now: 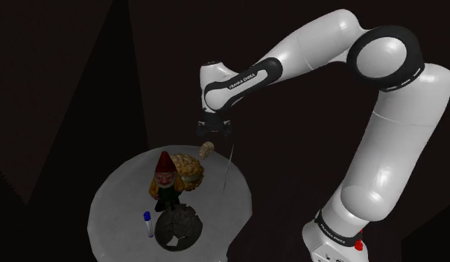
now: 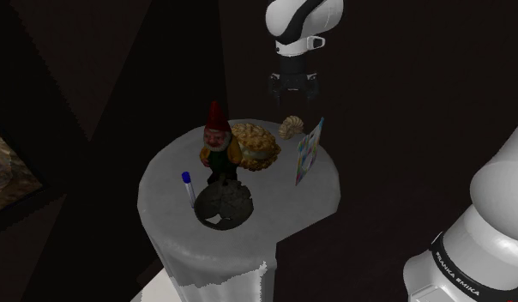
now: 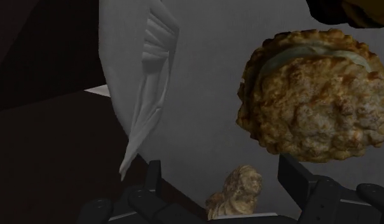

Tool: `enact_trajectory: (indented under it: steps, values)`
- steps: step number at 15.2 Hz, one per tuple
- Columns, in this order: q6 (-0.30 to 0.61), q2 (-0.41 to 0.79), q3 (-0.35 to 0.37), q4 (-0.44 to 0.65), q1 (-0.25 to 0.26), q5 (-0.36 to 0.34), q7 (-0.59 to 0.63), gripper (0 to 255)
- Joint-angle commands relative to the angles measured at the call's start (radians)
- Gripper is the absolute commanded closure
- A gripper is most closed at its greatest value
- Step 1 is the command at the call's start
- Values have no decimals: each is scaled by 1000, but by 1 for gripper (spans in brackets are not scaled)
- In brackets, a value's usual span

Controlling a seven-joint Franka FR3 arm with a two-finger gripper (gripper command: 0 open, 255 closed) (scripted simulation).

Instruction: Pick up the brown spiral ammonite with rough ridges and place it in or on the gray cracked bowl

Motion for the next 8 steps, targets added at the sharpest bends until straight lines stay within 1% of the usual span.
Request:
enact_trajectory:
  steps: [1,8]
  values:
    - [22,82,-15,62,1,-21,56,0]
    - [57,331,-81,288,10,-54,208,0]
